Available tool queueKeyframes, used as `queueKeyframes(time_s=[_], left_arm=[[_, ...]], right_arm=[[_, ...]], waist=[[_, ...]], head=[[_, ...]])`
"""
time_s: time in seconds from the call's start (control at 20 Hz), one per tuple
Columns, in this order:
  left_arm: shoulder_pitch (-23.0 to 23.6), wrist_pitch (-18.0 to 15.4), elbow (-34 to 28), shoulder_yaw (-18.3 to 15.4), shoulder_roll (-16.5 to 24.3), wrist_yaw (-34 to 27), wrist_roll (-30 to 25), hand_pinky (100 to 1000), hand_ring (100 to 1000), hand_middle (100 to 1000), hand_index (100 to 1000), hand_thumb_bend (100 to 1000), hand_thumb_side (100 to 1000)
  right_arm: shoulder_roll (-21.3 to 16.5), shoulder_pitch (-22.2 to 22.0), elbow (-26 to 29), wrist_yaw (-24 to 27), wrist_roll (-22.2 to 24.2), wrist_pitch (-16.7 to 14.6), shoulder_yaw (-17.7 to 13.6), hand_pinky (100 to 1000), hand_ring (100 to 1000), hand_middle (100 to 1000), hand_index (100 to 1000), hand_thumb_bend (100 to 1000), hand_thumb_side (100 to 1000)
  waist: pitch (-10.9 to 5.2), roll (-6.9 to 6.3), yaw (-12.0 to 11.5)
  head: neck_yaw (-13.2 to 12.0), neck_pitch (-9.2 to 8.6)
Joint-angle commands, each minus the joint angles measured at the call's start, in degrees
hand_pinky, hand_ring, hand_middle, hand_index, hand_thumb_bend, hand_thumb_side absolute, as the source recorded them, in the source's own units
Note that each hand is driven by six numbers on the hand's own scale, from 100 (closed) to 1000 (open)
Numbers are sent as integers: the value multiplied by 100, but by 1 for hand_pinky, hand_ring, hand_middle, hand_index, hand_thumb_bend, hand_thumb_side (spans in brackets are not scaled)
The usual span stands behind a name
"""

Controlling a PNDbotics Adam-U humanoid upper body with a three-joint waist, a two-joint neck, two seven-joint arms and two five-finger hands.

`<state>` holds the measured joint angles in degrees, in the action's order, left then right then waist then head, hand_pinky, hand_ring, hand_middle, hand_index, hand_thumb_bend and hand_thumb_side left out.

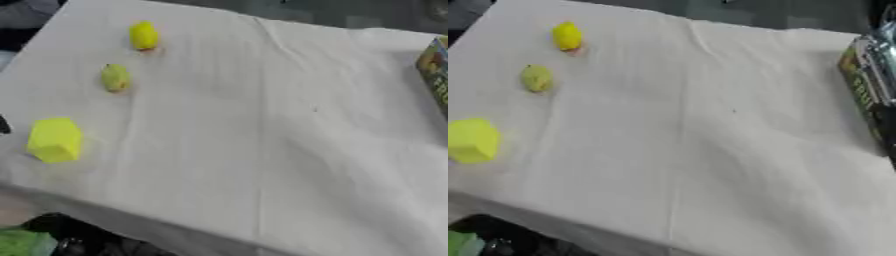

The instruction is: Pick up the objects with one hand, pass them to the other hand, and then place them into the box on the other side of the table.

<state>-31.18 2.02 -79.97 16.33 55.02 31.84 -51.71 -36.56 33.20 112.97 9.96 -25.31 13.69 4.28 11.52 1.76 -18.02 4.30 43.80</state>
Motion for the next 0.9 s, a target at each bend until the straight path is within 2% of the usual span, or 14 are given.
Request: queueKeyframes(time_s=[0.05, 0.35, 0.9], left_arm=[[-132, -28, 16, -129, 28, 95, 144, 864, 847, 793, 843, 744, 183], [-306, -48, 54, -114, -212, 74, 445, 853, 839, 788, 840, 740, 177], [-715, -181, 470, 47, -642, 172, 407, 839, 826, 783, 838, 724, 175]], right_arm=[[-64, 71, 30, 36, 19, -15, -28, 861, 840, 840, 773, 407, 416], [-35, 79, 16, 53, 48, -11, -10, 862, 840, 840, 773, 404, 417], [27, 104, -6, 78, 44, -31, -1, 863, 840, 841, 772, 399, 419]], waist=[[4, 49, -8], [6, 63, -8], [31, 56, 41]], head=[[53, 32], [52, 32], [43, 32]])
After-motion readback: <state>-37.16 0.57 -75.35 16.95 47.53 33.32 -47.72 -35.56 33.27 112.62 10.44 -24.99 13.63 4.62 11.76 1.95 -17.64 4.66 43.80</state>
